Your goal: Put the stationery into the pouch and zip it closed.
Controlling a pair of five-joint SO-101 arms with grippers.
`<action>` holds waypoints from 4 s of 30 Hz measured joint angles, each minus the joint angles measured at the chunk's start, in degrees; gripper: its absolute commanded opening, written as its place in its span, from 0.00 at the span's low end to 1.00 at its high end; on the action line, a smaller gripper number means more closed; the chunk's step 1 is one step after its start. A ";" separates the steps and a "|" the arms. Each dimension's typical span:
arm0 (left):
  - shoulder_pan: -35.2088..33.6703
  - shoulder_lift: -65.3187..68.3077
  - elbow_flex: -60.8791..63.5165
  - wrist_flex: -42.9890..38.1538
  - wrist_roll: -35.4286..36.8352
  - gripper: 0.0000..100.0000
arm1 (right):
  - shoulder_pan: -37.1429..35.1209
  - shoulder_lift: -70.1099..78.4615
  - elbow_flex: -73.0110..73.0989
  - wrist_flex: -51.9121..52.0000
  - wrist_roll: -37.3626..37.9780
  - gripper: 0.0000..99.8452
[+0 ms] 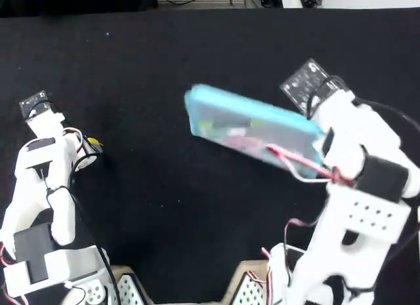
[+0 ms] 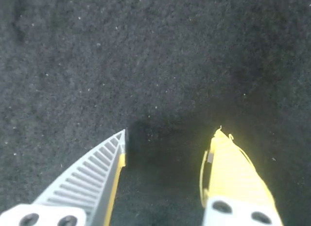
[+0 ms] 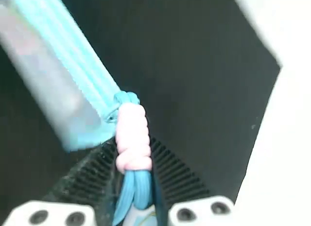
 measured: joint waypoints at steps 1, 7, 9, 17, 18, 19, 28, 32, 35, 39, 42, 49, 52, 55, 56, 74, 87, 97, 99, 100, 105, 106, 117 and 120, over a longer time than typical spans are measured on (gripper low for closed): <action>0.62 0.00 0.00 0.00 0.00 0.27 | -1.76 -0.53 -1.41 0.00 -1.93 0.01; 5.36 0.00 -0.44 0.00 -4.40 0.27 | -9.76 -1.67 -9.41 0.00 -8.70 0.01; 6.24 0.00 -1.58 0.00 -5.45 0.27 | -11.69 -1.67 -11.34 0.00 -9.14 0.01; 7.47 0.00 -16.00 12.92 -6.86 0.27 | -15.03 -1.67 -12.22 -7.56 -13.63 0.01; 8.09 0.00 -19.08 16.62 -8.18 0.27 | -15.03 -1.67 -12.22 -8.97 -15.38 0.01; 8.97 0.00 -22.51 20.40 -9.85 0.27 | -15.03 -1.67 -12.22 -10.29 -17.05 0.01; 14.59 0.00 -46.51 42.20 -18.55 0.27 | -21.27 -1.67 -12.22 -15.47 -24.88 0.01; 16.44 0.00 -50.46 46.33 -18.81 0.27 | -26.11 -1.67 -12.22 -15.47 -25.14 0.01; 18.64 0.00 -52.22 49.41 -19.43 0.27 | -28.48 -1.67 -12.22 -15.47 -25.14 0.01; 20.13 0.00 -55.38 52.31 -20.84 0.27 | -30.51 -1.67 -12.22 -15.47 -25.32 0.01; 20.13 0.00 -57.93 52.84 -20.84 0.27 | -32.18 -3.87 -12.13 -15.47 -25.32 0.01; 23.56 0.00 -58.55 55.12 -21.01 0.27 | -33.85 -6.51 -12.13 -15.65 -25.32 0.01; 27.60 0.00 -57.23 56.18 -21.01 0.27 | -33.85 -6.86 -10.20 -17.32 -25.32 0.01; 33.32 0.00 -57.05 57.93 -20.84 0.27 | -33.76 -7.12 -7.03 -20.40 -25.32 0.01; 35.08 0.00 -57.05 58.29 -20.48 0.27 | -33.76 -7.12 -6.33 -21.01 -25.32 0.01; 48.00 -5.45 -55.82 60.13 -14.42 0.28 | -34.02 -10.02 -4.04 -14.33 -46.24 0.01; 42.64 -22.68 -43.52 60.22 -29.63 0.28 | -34.11 -31.21 13.27 -10.81 -46.59 0.01; 41.85 -26.02 -40.44 47.56 -37.89 0.27 | -34.11 -40.00 17.49 -10.64 -46.68 0.01; 42.02 -26.02 -38.59 46.33 -38.68 0.27 | -34.11 -41.05 17.58 -10.64 -46.68 0.01; 42.02 -26.02 -37.89 45.54 -39.82 0.28 | -34.11 -41.58 17.58 -10.64 -46.68 0.01; 42.02 -26.11 -37.71 43.43 -50.20 0.28 | -34.11 -42.55 17.58 -8.79 -46.68 0.01; 42.02 -26.11 -37.71 43.43 -53.45 0.28 | -34.11 -42.64 17.58 -8.18 -46.68 0.01; 44.92 -24.70 -37.71 33.85 -64.53 0.28 | -34.20 -43.16 17.58 -1.41 -46.68 0.01; 48.26 -21.54 -37.71 33.23 -64.53 0.28 | -34.20 -43.16 17.58 -1.41 -46.68 0.01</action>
